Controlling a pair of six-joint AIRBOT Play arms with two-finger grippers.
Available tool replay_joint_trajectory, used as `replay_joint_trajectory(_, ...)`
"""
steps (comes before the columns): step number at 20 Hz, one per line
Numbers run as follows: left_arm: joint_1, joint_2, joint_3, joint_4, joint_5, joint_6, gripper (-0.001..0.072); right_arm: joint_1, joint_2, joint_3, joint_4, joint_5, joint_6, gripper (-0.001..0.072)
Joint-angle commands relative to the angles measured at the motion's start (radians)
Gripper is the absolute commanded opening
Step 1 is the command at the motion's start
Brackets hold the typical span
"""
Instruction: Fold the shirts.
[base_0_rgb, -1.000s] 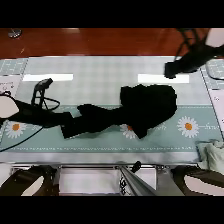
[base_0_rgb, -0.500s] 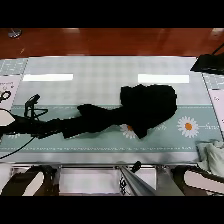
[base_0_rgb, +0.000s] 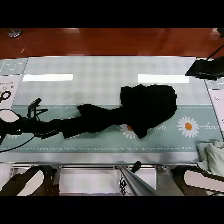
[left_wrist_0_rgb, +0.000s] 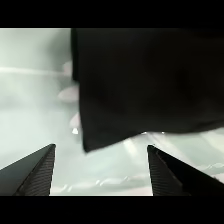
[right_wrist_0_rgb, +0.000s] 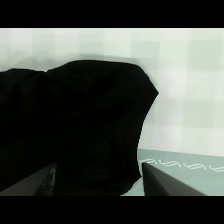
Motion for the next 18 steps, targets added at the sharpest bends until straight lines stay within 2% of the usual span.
replay_joint_trajectory(1,-0.004,-0.107,-0.005,-0.188,0.094,0.106,0.0686,-0.001,-0.001,-0.011,0.005,0.0,-0.006,0.0611)
replay_joint_trajectory(2,-0.017,-0.142,-0.005,-0.225,0.115,0.125,0.0683,-0.001,-0.001,-0.011,0.005,0.0,-0.006,0.0611)
replay_joint_trajectory(4,-0.041,-0.217,-0.005,-0.232,0.146,0.102,0.068,-0.001,-0.001,-0.011,0.005,0.004,-0.006,0.0611)
replay_joint_trajectory(5,-0.042,-0.25,-0.002,-0.232,0.153,0.076,0.061,-0.001,-0.001,-0.011,0.003,0.009,-0.006,0.0611)
replay_joint_trajectory(6,-0.037,-0.273,0.001,-0.235,0.158,0.071,0.0288,-0.001,-0.001,-0.011,-0.006,0.014,-0.011,0.0611)
replay_joint_trajectory(7,-0.035,-0.277,0.005,-0.238,0.164,0.077,0.0082,-0.001,-0.002,-0.011,-0.039,0.013,-0.028,0.0611)
replay_joint_trajectory(8,-0.036,-0.27,0.014,-0.239,0.166,0.097,0.0022,-0.003,-0.002,-0.019,-0.114,0.006,-0.033,0.0607)
replay_joint_trajectory(10,-0.036,-0.244,0.043,-0.239,0.156,0.11,0.0022,-0.039,-0.002,-0.085,-0.193,0.003,-0.008,0.0591)
replay_joint_trajectory(12,-0.036,-0.195,0.071,-0.238,0.148,0.117,0.0022,-0.112,-0.002,-0.198,-0.111,0.021,-0.011,0.06)
replay_joint_trajectory(15,-0.036,-0.108,0.103,-0.239,0.147,0.131,0.0022,-0.208,-0.002,-0.383,0.142,0.04,-0.091,0.0618)
replay_joint_trajectory(18,-0.037,-0.043,0.111,-0.24,0.147,0.13,0.0022,-0.214,-0.002,-0.497,0.166,-0.05,-0.114,0.0617)
